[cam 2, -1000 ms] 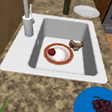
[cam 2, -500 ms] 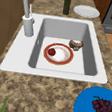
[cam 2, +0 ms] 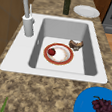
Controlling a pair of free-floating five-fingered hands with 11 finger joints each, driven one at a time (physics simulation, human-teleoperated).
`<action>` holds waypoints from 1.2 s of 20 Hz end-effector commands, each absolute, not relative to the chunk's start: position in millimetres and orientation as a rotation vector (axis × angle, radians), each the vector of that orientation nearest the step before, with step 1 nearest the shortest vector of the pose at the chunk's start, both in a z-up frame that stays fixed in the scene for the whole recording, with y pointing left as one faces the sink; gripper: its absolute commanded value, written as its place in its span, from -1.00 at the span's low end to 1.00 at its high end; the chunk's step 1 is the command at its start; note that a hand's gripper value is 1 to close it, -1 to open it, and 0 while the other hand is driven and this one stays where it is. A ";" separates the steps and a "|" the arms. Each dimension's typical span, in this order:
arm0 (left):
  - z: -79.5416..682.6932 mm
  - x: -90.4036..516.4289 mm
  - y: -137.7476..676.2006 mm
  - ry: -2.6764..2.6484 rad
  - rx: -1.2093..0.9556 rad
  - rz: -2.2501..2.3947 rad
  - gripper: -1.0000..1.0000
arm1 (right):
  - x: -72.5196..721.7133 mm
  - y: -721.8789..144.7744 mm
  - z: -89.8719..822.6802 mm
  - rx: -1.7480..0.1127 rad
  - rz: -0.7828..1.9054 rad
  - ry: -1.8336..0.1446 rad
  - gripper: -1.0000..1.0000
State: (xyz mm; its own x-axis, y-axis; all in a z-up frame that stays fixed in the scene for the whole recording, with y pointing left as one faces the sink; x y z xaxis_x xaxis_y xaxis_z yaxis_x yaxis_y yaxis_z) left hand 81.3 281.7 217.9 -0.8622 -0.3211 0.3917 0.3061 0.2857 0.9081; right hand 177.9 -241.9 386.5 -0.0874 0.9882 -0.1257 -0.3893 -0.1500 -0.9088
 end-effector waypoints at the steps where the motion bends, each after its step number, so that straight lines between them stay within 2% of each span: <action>1: 217.9 81.3 281.7 -2.050 0.013 -1.617 0.00 | 174.7 -234.1 406.8 -0.918 1.466 -0.855 1.00; 12: 217.9 81.3 281.7 -2.050 0.013 -1.617 0.00 | 159.1 -213.6 468.5 -0.894 1.435 -0.867 1.00; 24: 217.9 81.3 281.7 -2.050 0.013 -1.617 0.00 | 97.1 -174.4 558.1 -0.908 1.489 -0.893 1.00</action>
State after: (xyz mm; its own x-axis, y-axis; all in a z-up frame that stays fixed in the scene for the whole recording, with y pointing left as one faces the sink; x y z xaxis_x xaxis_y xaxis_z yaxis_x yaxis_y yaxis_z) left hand 81.3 281.7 217.9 -0.8622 -0.3211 0.3917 0.3061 0.2857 0.9081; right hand 109.7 -184.6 534.9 -0.0855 0.9927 -0.0846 -0.4101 -0.1124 -0.9051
